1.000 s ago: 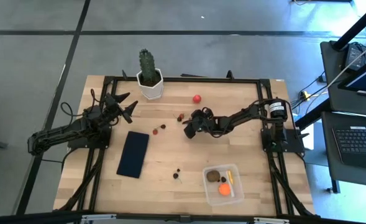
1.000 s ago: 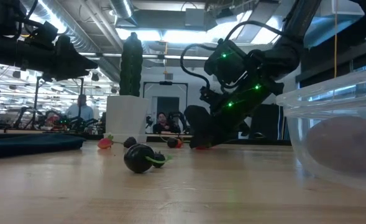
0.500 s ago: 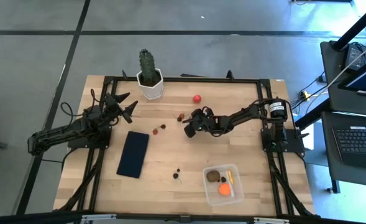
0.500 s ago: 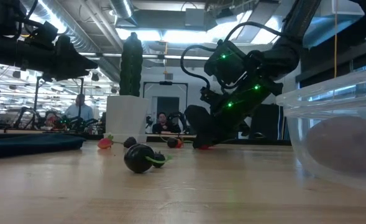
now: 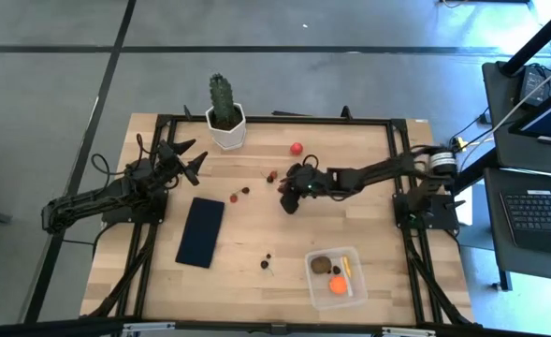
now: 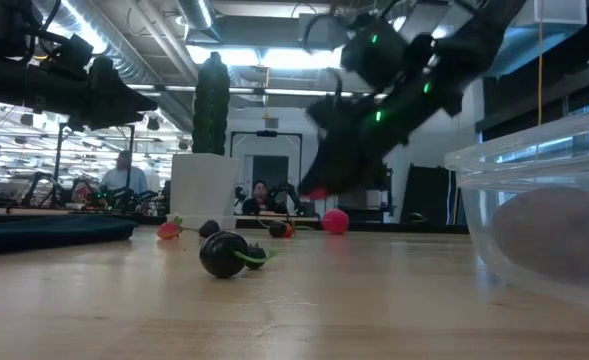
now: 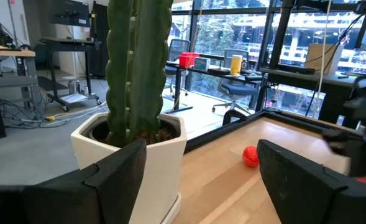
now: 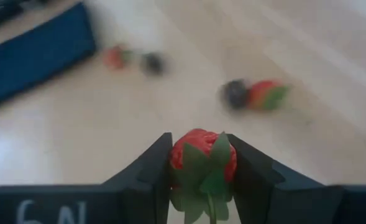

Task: Pick and placing Produce into tupperware
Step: Put the strawberry into the transparent bin

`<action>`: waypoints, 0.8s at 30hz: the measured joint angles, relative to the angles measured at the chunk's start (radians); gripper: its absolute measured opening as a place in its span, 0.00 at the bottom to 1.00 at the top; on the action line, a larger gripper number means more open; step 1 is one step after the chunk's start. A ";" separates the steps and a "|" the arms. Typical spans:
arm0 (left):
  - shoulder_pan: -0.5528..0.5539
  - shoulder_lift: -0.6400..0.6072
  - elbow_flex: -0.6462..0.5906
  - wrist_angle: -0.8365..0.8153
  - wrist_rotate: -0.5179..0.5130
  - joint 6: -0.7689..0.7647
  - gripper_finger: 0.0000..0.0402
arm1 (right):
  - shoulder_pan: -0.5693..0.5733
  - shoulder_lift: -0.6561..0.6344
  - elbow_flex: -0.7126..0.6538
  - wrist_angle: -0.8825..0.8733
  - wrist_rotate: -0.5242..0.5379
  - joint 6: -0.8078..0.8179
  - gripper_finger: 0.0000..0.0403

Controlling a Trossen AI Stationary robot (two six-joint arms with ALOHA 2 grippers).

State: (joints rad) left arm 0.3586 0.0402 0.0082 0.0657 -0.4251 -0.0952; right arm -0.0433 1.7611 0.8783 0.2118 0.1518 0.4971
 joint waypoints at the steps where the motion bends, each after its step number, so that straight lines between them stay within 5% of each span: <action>1: 0.000 0.000 0.000 0.000 0.000 0.000 0.74 | 0.008 -0.034 0.000 -0.034 -0.050 0.005 0.32; 5: 0.000 0.000 0.000 0.000 0.000 0.000 0.74 | 0.068 -0.167 0.002 -0.182 -0.239 0.085 0.32; 9: 0.000 0.000 0.000 0.000 0.000 0.000 0.74 | 0.178 -0.258 0.002 -0.350 -0.309 0.220 0.32; 19: 0.000 0.000 0.000 0.000 0.000 0.000 0.74 | 0.499 -0.300 0.002 -0.472 -0.300 0.656 0.32; 24: 0.000 0.000 0.000 0.000 -0.002 0.000 0.74 | 0.584 -0.299 0.002 -0.557 -0.197 0.827 0.32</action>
State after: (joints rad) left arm 0.3584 0.0402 0.0082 0.0654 -0.4267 -0.0947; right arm 0.5407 1.4624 0.8806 -0.3451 -0.0452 1.3242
